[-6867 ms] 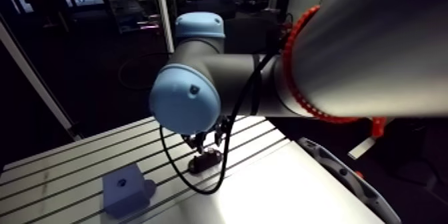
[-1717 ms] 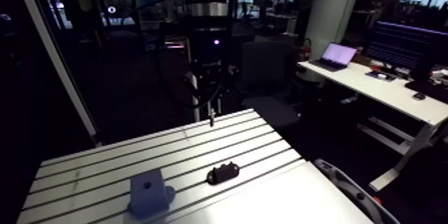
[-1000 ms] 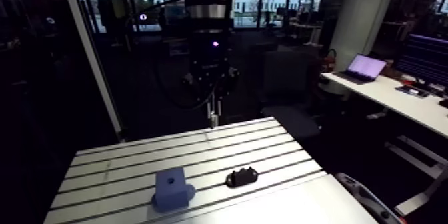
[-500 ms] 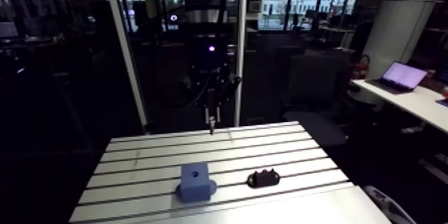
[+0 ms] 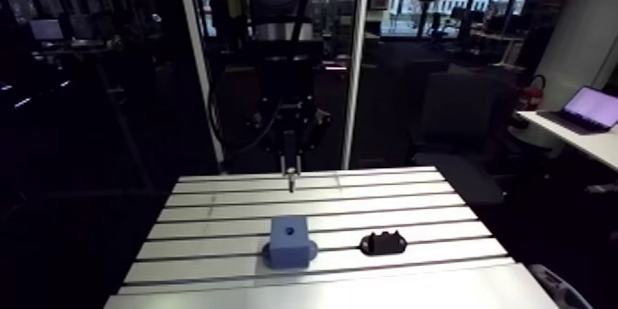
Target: Pick up the M10 bolt and insert it into the hex recess until seated.
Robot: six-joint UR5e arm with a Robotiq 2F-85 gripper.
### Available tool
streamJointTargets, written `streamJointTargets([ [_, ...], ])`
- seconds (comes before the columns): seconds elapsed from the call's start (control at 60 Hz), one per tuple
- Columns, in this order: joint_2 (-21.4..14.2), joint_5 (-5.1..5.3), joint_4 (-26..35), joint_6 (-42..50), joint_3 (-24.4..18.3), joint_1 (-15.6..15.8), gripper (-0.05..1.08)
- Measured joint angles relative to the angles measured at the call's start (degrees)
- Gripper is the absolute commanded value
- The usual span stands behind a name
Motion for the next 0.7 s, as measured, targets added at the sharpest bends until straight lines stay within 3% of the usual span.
streamJointTargets([
  [0.7,3.06,-0.32,-6.48,0.35,4.01,1.28,1.08],
])
